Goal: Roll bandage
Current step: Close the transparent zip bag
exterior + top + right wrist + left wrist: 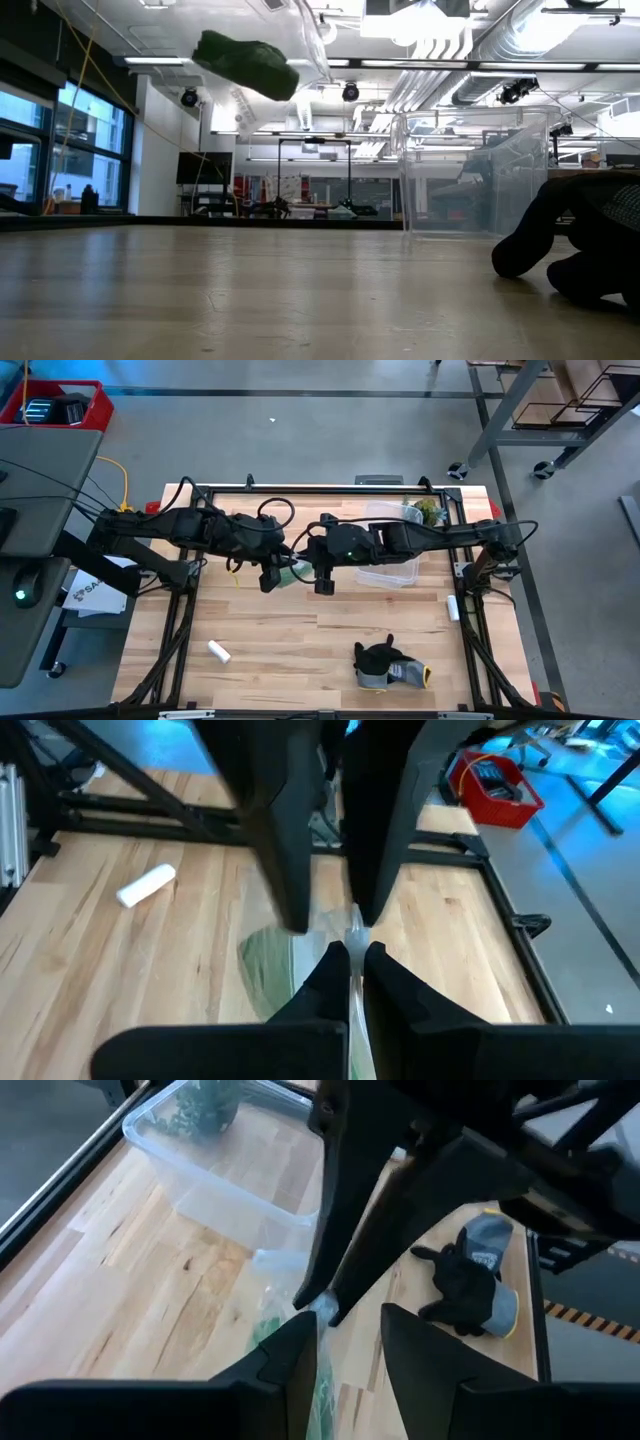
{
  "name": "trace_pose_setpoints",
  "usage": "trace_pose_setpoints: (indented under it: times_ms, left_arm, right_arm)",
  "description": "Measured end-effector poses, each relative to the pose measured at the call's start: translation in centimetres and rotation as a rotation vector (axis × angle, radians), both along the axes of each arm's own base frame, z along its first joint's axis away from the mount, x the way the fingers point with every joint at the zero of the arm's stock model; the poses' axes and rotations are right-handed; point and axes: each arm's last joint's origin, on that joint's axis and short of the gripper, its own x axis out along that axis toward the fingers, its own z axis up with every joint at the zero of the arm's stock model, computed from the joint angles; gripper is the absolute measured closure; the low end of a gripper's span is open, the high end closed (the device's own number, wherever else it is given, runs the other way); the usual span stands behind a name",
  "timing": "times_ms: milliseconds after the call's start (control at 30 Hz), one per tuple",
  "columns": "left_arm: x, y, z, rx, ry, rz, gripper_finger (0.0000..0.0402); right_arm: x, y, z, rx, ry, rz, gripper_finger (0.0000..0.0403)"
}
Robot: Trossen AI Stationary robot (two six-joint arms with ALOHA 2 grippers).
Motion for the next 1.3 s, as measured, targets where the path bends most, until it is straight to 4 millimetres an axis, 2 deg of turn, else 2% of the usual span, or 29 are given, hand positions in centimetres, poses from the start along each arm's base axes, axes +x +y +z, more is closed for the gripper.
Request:
trace_pose_setpoints:
  times_ms: [333,567,800,1300]
  left_arm:
    - [-0.08,0.04,0.14,0.007,-0.006,0.005,0.029]
    - [-0.58,0.1,-0.46,0.038,0.078,-0.013,0.029]
    - [-0.19,0.04,-0.04,0.034,0.02,-0.017,0.029]
    - [-0.11,0.02,-0.24,0.039,0.036,-0.024,0.029]
  right_arm:
    - [0.09,0.03,-0.16,0.012,0.004,0.018,0.0402]
    - [0.06,-0.15,-0.21,-0.003,0.011,-0.007,0.0402]
    - [0.07,-0.24,-0.15,0.002,0.006,-0.002,0.0402]
    - [0.21,-0.46,0.06,-0.003,-0.017,0.0,0.0402]
